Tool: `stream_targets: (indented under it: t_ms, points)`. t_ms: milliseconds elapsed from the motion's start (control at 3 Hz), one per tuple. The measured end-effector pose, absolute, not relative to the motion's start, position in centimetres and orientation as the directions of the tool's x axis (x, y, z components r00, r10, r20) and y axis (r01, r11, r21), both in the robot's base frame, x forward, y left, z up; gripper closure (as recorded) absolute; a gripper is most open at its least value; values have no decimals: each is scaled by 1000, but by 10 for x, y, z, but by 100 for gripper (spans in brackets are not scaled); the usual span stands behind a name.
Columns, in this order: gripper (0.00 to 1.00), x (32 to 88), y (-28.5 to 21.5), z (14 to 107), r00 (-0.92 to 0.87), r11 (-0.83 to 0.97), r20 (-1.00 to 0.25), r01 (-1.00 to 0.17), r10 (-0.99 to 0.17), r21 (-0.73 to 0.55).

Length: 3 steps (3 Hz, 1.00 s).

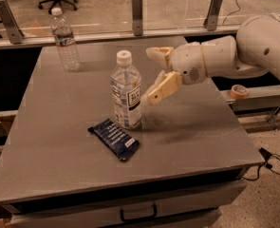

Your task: Move blue plastic bottle near rxbar blueberry

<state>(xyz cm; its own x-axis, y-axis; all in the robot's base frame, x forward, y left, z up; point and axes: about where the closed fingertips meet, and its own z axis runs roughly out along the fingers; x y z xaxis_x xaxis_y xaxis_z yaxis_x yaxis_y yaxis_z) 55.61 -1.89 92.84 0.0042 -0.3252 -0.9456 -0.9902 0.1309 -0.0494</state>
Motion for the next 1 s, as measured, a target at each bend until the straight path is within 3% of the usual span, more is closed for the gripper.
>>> stream_targets:
  t_ms: [333, 667, 1000]
  points:
    - [0, 601, -57, 983, 108, 228, -883, -945, -458, -234]
    - [0, 637, -111, 1071, 187, 356, -772, -805, -608, -475]
    - [0, 647, -137, 1089, 188, 381, -729, -752, -659, -538]
